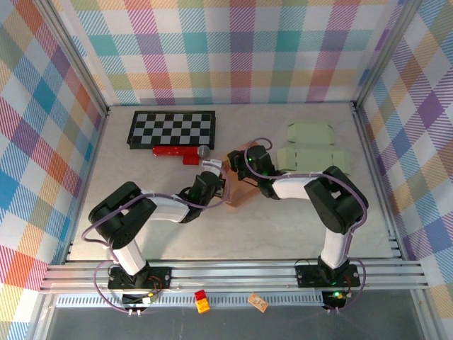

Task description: Fold the paper box

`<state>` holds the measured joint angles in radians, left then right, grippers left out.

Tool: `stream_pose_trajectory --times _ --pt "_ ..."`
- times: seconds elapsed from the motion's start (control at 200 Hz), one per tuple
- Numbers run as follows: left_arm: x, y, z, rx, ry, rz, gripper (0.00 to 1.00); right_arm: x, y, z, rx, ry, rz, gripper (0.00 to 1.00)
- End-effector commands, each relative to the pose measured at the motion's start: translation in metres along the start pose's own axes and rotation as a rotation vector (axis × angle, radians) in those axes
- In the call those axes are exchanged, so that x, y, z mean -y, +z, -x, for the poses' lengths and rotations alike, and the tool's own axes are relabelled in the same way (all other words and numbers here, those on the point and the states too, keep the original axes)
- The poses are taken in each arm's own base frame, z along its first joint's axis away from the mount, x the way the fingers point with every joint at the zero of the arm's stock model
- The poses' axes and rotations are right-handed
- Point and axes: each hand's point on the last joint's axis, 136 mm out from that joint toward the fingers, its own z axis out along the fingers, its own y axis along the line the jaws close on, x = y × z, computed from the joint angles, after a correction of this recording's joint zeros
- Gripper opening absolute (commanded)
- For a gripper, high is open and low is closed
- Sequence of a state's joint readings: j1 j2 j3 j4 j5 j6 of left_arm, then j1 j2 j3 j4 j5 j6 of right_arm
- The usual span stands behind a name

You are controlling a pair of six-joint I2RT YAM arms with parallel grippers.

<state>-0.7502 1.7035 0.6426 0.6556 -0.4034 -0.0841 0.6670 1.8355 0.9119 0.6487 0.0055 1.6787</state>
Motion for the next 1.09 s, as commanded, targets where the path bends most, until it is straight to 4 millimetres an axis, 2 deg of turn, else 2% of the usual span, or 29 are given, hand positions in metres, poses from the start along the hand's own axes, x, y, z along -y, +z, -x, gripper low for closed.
stream_pose_trajectory --times 0.0,0.105,0.175,0.205,0.375,0.44,0.57,0.715,0.85,0.97,1.09 --pt "0.009 -0.006 0.028 0.09 -0.039 -0.075 0.0 0.049 -0.003 -0.03 -0.109 0.018 -0.188 0.0" --pt "0.015 -0.004 0.026 0.099 -0.051 -0.138 0.0 0.051 -0.001 -0.03 -0.11 0.028 -0.194 0.0" --pt "0.011 -0.004 0.026 0.105 -0.071 -0.145 0.25 0.05 -0.001 -0.029 -0.103 0.029 -0.193 0.0" --pt "0.009 -0.005 0.027 0.115 -0.073 -0.141 0.32 0.05 -0.002 -0.028 -0.098 0.031 -0.193 0.0" --pt "-0.011 -0.008 0.022 0.142 -0.104 -0.118 0.49 0.052 -0.003 -0.027 -0.092 0.041 -0.168 0.0" --pt "-0.009 -0.007 0.02 0.143 -0.099 -0.142 0.54 0.051 -0.003 -0.026 -0.091 0.04 -0.149 0.0" --pt "-0.013 -0.003 0.018 0.145 -0.082 -0.128 0.57 0.054 -0.003 -0.028 -0.101 0.044 -0.151 0.0" --pt "-0.021 0.002 0.029 0.183 -0.072 -0.074 0.58 0.06 -0.002 -0.028 -0.101 0.057 -0.183 0.0" --pt "-0.026 0.011 0.031 0.177 -0.041 -0.015 0.58 0.06 -0.001 -0.029 -0.109 0.062 -0.195 0.0" --pt "-0.03 0.013 0.039 0.189 -0.038 0.018 0.54 0.066 0.001 -0.03 -0.115 0.054 -0.223 0.0" --pt "-0.03 0.015 0.043 0.191 -0.053 0.023 0.45 0.072 0.009 -0.029 -0.124 0.047 -0.195 0.0"
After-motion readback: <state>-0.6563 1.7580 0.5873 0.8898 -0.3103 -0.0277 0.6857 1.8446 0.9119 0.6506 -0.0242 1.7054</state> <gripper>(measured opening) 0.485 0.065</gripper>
